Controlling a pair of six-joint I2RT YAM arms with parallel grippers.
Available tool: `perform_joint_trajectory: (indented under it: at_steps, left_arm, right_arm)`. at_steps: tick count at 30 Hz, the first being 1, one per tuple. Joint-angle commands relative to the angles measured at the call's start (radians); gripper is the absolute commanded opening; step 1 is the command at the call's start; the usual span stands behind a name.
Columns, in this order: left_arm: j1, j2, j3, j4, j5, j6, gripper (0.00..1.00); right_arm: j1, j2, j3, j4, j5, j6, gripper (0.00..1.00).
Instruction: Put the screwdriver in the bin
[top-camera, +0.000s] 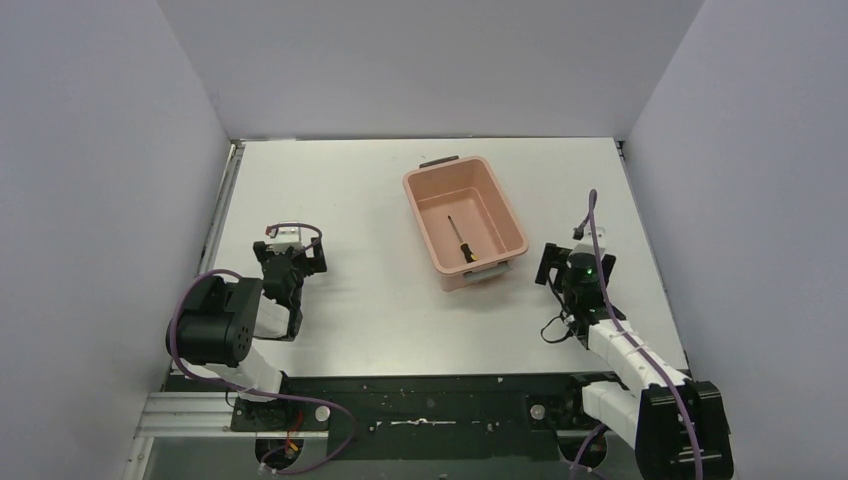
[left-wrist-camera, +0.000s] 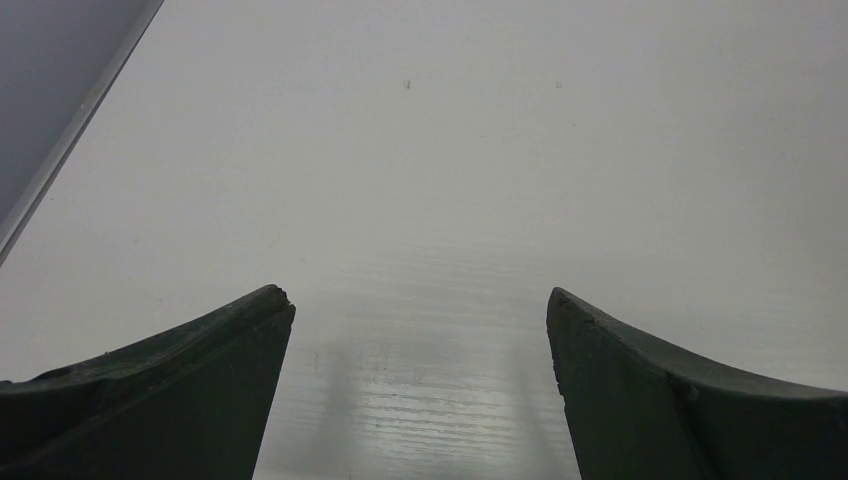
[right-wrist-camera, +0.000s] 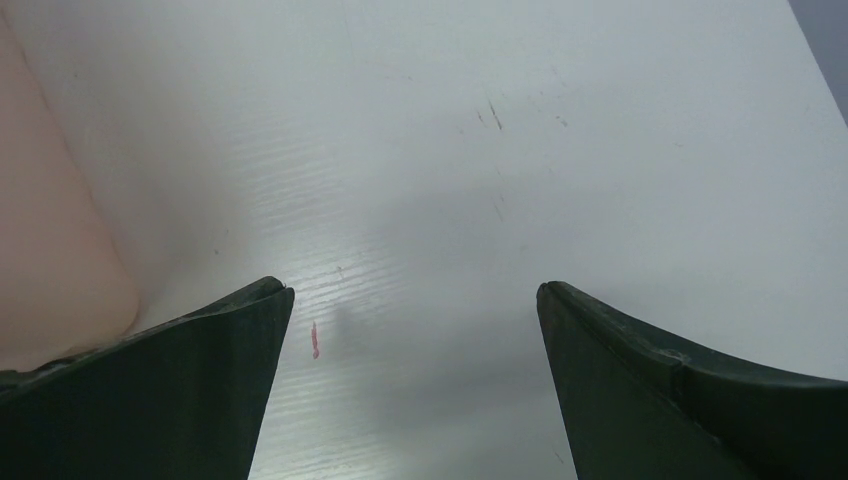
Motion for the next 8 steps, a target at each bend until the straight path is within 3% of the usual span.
perform_joint_trajectory:
  at_steps: [1,8]
  left_arm:
    - [0.005,-0.009,0.010,0.028,0.012,0.000,0.97]
    - [0.004,-0.008,0.012,0.024,0.013,-0.002,0.97]
  right_arm:
    - [-0.003,-0.053,-0.019,0.202,0.046,0.021,1.00]
    - [-0.004,-0.046,-0.024,0.224,0.039,0.016,1.00]
